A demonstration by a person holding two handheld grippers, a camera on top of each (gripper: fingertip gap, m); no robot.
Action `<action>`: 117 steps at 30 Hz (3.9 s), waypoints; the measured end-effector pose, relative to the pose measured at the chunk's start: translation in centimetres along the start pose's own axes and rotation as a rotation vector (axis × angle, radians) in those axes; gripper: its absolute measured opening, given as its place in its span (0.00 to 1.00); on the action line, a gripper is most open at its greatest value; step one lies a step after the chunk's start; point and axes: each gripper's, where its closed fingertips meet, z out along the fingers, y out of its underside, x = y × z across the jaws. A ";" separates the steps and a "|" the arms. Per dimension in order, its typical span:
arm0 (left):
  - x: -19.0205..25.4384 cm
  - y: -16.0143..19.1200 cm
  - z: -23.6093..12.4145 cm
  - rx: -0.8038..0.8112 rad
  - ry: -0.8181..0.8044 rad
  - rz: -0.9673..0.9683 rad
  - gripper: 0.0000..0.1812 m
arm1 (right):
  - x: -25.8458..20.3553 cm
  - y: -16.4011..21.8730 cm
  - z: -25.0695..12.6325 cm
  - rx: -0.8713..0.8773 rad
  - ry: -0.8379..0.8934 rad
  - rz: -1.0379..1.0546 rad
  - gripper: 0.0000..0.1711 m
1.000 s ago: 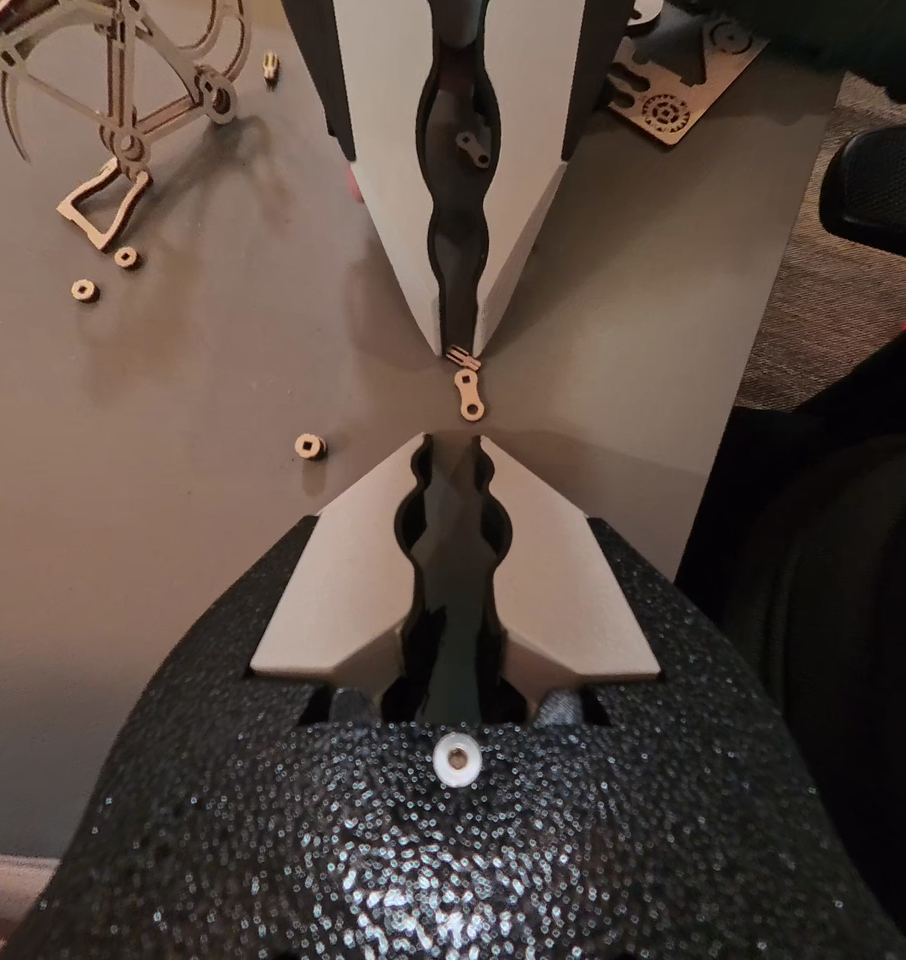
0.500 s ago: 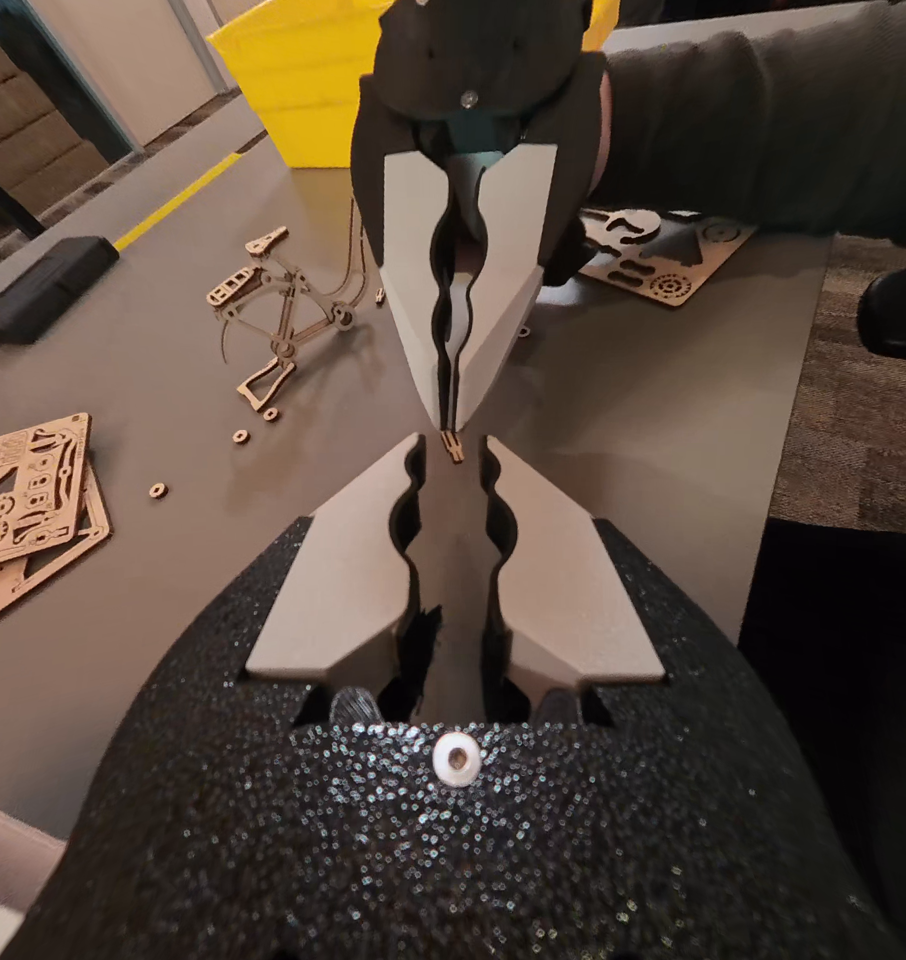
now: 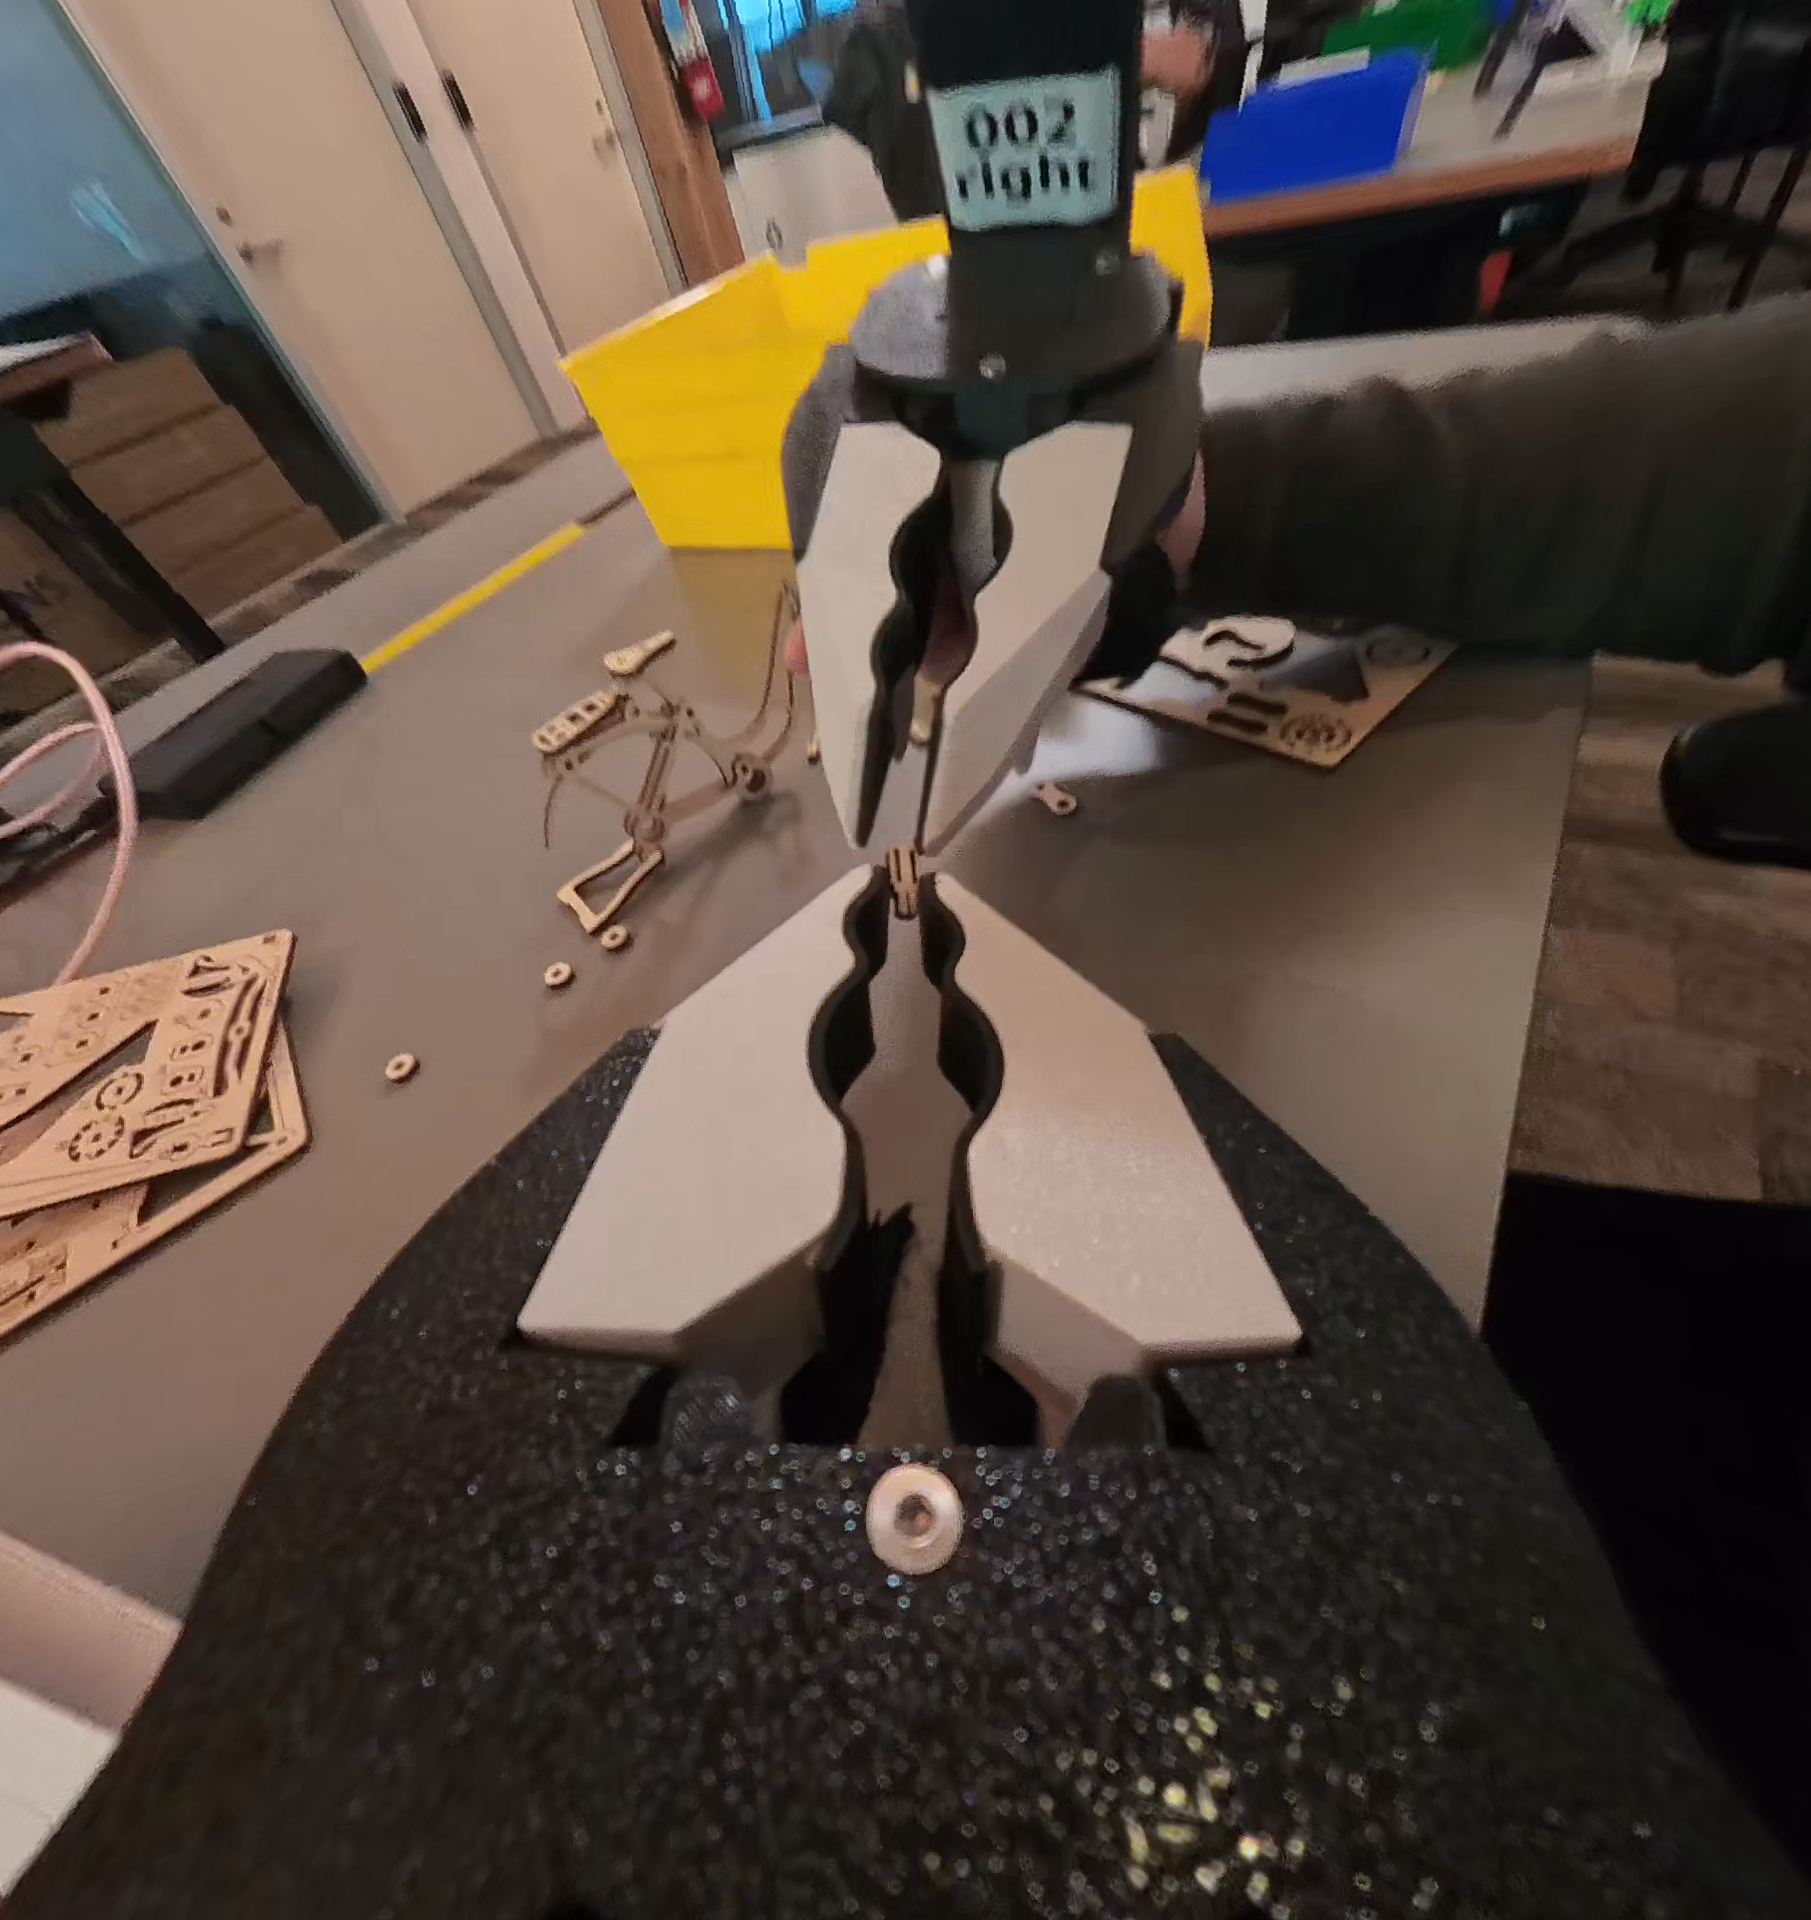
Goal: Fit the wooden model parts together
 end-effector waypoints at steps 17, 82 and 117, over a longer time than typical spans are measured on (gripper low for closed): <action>2.8 -5.8 -2.9 0.370 0.490 -0.525 0.02 | -4.5 -5.5 -2.0 0.325 -0.088 -0.108 0.03; 3.2 6.9 1.0 -0.478 0.082 -0.202 0.15 | -0.8 7.7 -2.5 -0.682 0.161 -0.881 0.01; 1.7 1.4 0.0 -0.285 -0.087 0.338 0.02 | -3.0 1.1 -1.2 -0.073 -0.125 0.452 0.04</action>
